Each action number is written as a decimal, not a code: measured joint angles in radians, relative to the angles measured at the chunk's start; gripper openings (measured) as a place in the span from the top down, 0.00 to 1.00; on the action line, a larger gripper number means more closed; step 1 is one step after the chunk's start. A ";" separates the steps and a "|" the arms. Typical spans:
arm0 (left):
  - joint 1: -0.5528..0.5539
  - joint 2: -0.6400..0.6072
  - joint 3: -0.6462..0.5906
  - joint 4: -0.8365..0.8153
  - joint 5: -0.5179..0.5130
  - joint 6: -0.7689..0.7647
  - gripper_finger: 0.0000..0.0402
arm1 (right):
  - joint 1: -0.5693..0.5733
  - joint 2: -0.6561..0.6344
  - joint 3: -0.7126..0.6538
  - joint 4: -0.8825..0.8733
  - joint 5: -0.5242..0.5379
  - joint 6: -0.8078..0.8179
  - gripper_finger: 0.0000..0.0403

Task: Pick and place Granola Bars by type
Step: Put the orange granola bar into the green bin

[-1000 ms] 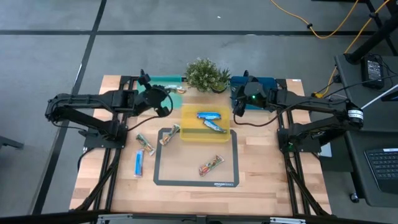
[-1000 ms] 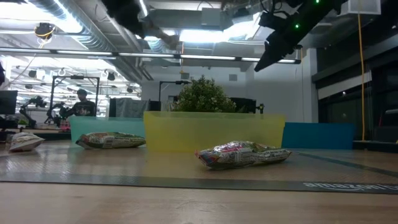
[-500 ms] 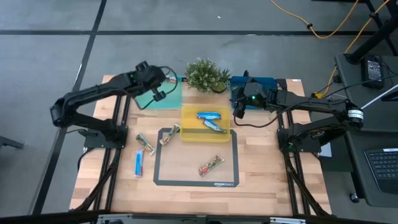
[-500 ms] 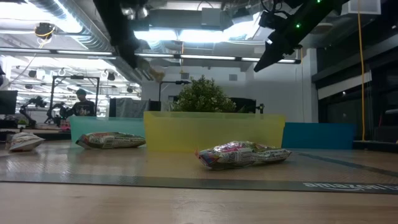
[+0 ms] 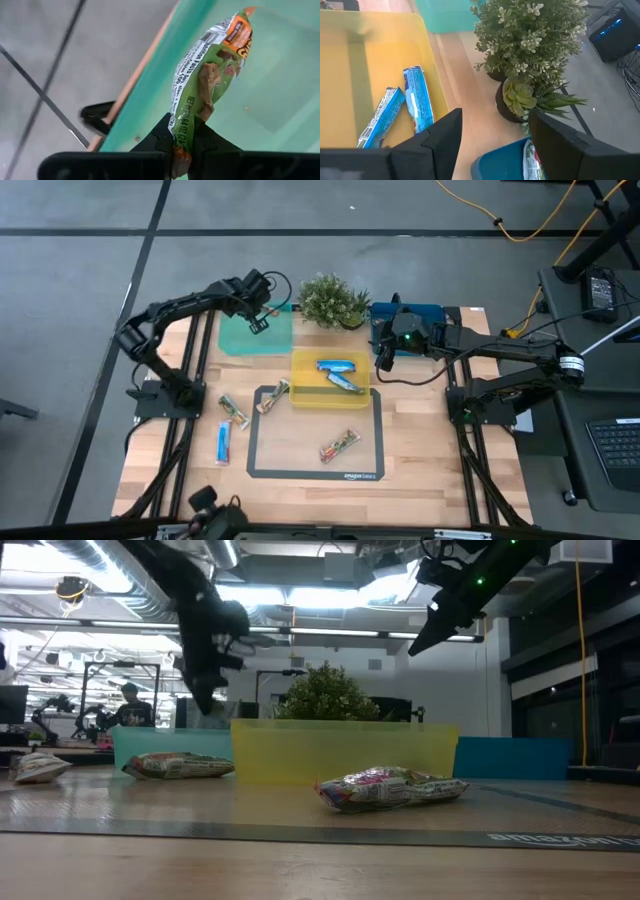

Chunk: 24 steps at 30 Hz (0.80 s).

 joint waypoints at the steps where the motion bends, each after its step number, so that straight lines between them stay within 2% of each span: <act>1: 0.010 0.021 0.000 0.003 0.011 0.000 0.98 | 0.000 0.000 0.000 -0.001 0.000 0.000 0.43; 8: 0.045 0.129 0.000 0.021 0.058 0.021 0.96 | 0.000 0.000 0.000 -0.014 0.000 0.001 0.43; 16: 0.044 0.147 -0.001 0.025 0.064 0.020 0.93 | 0.000 0.000 0.000 -0.014 0.000 0.000 0.43; 20: 0.044 0.147 -0.001 0.020 0.018 0.020 0.87 | 0.000 0.000 0.000 -0.014 0.000 0.002 0.43; 24: 0.044 0.142 -0.001 -0.011 -0.043 0.022 0.76 | 0.000 0.000 0.000 -0.014 0.000 0.002 0.43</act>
